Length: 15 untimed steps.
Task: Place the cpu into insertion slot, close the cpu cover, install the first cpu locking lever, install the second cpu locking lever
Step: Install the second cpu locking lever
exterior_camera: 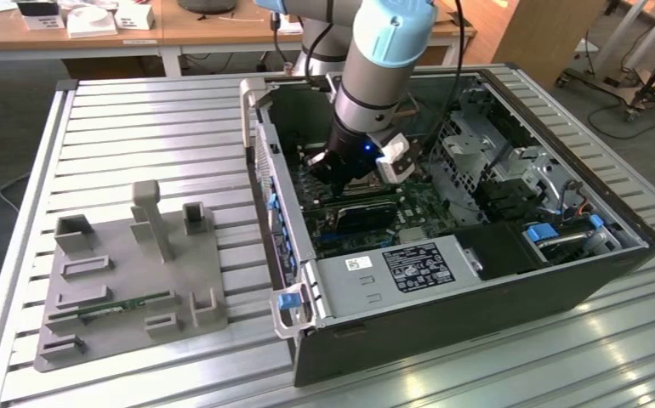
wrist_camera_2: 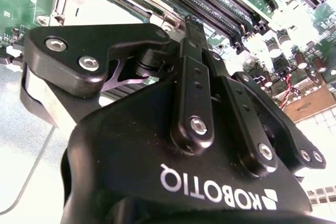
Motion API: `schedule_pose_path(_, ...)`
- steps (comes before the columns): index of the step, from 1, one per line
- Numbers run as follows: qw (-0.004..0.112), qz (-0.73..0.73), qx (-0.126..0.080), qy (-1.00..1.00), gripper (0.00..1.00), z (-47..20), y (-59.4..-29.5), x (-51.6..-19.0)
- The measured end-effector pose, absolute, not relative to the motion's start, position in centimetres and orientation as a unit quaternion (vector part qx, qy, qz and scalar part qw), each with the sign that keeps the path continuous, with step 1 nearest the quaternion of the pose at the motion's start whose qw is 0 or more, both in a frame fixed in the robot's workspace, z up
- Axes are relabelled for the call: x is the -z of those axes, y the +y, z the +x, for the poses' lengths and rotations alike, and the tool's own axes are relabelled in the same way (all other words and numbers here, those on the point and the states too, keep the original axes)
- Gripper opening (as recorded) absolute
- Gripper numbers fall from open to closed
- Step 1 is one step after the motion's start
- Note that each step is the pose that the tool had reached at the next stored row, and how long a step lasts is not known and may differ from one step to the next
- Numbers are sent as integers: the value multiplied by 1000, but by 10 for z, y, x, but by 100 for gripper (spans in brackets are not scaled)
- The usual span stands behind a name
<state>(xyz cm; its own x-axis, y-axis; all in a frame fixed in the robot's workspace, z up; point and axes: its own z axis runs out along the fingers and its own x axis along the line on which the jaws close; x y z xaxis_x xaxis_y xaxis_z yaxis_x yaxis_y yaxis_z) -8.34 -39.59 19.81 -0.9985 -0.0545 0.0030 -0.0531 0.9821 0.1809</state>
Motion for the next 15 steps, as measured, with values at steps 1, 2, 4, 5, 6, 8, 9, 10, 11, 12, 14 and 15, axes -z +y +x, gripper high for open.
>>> schedule_pose_path(1,4,27,91,-996,10,-83,-396,-198)
schedule_pose_path(2,4,27,91,-995,10,-83,-396,-198)
schedule_pose_path(4,4,27,91,-995,10,-83,-396,-198)
schedule_pose_path(5,4,27,91,-995,10,-83,-395,-198)
schedule_pose_path(6,4,27,91,-995,10,-83,-395,-197)
schedule_pose_path(8,4,27,91,-995,10,-83,-395,-197)
schedule_pose_path(9,4,27,91,-995,10,-83,-395,-197)
schedule_pose_path(10,4,27,91,-995,10,-83,-394,-197)
schedule_pose_path(11,4,27,91,-995,10,-83,-394,-197)
schedule_pose_path(12,4,27,91,-995,10,-83,-394,-196)
schedule_pose_path(14,4,27,91,-995,10,-83,-393,-196)
schedule_pose_path(15,4,27,91,-995,10,-83,-393,-196)
